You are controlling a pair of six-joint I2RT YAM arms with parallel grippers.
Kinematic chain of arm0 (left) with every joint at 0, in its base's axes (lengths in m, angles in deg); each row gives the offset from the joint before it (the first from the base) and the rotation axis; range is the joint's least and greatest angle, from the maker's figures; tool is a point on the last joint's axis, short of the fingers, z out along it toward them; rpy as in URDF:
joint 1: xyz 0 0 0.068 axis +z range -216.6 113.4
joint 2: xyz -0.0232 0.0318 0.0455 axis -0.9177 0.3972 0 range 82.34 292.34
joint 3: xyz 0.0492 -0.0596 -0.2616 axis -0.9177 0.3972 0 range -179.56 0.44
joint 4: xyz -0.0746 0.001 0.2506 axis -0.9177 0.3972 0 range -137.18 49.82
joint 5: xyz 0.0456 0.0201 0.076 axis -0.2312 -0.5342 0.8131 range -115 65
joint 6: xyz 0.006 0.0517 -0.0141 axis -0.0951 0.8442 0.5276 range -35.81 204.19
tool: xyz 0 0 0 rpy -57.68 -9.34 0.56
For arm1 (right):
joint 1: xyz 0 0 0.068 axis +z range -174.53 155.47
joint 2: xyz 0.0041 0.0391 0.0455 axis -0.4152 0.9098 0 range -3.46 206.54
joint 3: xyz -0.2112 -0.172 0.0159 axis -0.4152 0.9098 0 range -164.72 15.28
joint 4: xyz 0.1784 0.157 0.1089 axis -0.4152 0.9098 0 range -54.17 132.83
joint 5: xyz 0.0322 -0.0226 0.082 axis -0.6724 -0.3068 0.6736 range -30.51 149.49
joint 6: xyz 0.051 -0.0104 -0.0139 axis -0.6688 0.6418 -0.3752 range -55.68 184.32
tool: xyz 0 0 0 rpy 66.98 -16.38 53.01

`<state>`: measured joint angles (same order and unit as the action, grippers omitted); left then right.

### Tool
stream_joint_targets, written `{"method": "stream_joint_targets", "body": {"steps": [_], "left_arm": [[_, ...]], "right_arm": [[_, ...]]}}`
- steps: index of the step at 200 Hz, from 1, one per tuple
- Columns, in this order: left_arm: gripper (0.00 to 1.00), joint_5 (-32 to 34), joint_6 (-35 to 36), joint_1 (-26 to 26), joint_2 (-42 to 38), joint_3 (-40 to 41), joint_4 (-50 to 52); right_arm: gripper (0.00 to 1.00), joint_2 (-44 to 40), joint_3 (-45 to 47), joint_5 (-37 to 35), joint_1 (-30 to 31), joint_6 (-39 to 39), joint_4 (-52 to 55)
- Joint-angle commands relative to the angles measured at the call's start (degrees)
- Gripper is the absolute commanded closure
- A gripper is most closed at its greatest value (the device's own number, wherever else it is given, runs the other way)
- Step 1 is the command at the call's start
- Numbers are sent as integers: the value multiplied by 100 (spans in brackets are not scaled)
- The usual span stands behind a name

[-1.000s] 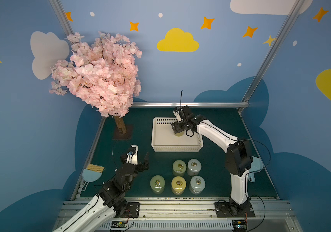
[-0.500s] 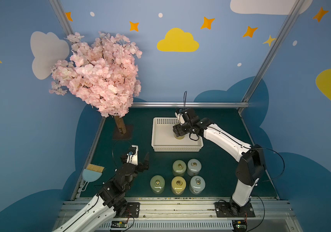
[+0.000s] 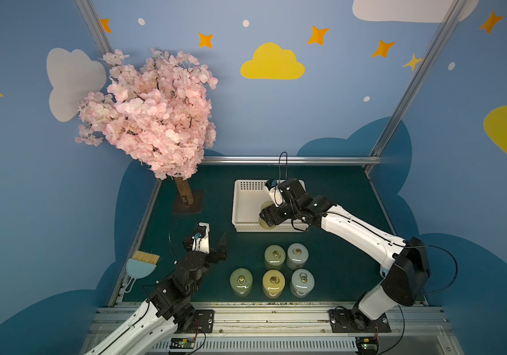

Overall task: Take the tea canister out of the basket
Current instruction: Place the tea canister at the center of the board.

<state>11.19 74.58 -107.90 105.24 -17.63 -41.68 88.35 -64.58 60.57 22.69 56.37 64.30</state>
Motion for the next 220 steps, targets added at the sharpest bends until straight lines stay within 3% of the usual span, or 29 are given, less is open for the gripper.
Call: {"method": "stream_joint_targets", "body": {"steps": [1,144,220], "left_arm": [[0,223,-26,12,-165,92,-86],[0,519,-40,17,-877,231,81],[0,556,-23,17,-1190,307,137]], "right_arm": [[44,-388,19,198,221,-48,-765],[44,-307,321,-47,1339,766,-1074],[45,155,297,164,1457,1018,-1199]]}}
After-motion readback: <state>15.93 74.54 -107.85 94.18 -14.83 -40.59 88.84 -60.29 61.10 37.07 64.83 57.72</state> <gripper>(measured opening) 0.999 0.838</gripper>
